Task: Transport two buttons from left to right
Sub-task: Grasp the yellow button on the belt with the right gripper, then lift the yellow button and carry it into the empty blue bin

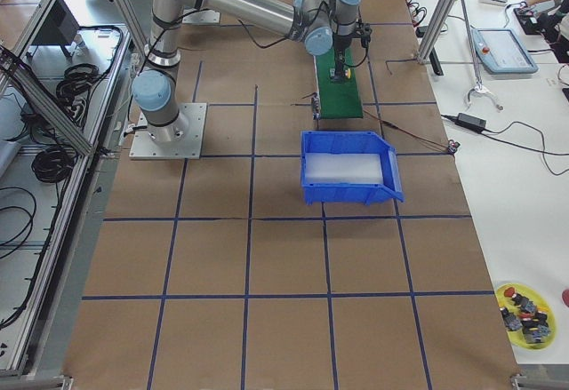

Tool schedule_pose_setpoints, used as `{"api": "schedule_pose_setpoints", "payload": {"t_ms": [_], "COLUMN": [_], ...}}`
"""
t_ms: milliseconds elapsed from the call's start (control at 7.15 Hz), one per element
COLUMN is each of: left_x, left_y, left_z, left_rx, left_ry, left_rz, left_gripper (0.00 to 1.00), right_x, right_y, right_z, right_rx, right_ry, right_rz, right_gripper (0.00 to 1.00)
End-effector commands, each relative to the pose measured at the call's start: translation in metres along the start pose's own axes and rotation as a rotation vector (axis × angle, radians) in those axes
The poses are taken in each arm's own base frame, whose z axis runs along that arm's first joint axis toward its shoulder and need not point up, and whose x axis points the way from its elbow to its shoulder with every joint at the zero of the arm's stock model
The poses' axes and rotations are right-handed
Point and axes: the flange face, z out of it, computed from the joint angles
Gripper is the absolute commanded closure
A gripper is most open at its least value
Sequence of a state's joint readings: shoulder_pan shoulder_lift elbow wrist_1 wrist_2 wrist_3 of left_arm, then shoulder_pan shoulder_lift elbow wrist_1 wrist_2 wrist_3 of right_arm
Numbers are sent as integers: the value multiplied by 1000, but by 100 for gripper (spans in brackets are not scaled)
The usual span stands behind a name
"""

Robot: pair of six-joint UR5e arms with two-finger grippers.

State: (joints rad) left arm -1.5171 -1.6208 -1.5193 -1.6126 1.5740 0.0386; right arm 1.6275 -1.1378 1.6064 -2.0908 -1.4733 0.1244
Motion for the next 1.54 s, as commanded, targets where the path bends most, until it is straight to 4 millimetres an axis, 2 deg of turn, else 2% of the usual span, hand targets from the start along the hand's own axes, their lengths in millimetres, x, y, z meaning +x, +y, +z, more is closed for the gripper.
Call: {"api": "schedule_pose_setpoints", "payload": {"t_ms": [0, 140, 280, 559, 699, 839, 979, 1119, 1259, 1399], "left_x": [0, 0, 0, 0, 0, 0, 0, 0, 0, 0], "left_y": [1, 1, 0, 1, 2, 3, 3, 3, 3, 3], "left_z": [0, -1, 0, -2, -1, -1, -1, -2, -2, -2], "left_rx": [0, 2, 0, 3, 2, 2, 3, 5, 5, 5], "left_ry": [0, 0, 0, 0, 0, 0, 0, 0, 0, 0], "left_rz": [0, 0, 0, 0, 0, 0, -2, 0, 0, 0], "left_gripper": [0, 0, 0, 0, 0, 0, 0, 0, 0, 0], "right_x": [2, 3, 8, 17, 18, 27, 54, 91, 138, 199], "right_y": [-9, -8, -8, -9, -12, -22, -31, -42, -43, -38], "right_z": [19, 22, 23, 21, 6, -27, -51, -81, -128, -168], "right_rx": [10, 4, 7, 9, 27, 50, -1, -31, -49, -57], "right_ry": [9, 16, 63, 149, 146, 141, 152, 162, 164, 152], "right_rz": [-3, -3, -9, -32, -34, -33, -71, -106, -104, -84], "right_gripper": [1, 25, 54, 76, 91, 93, 94, 94, 94, 94]}}
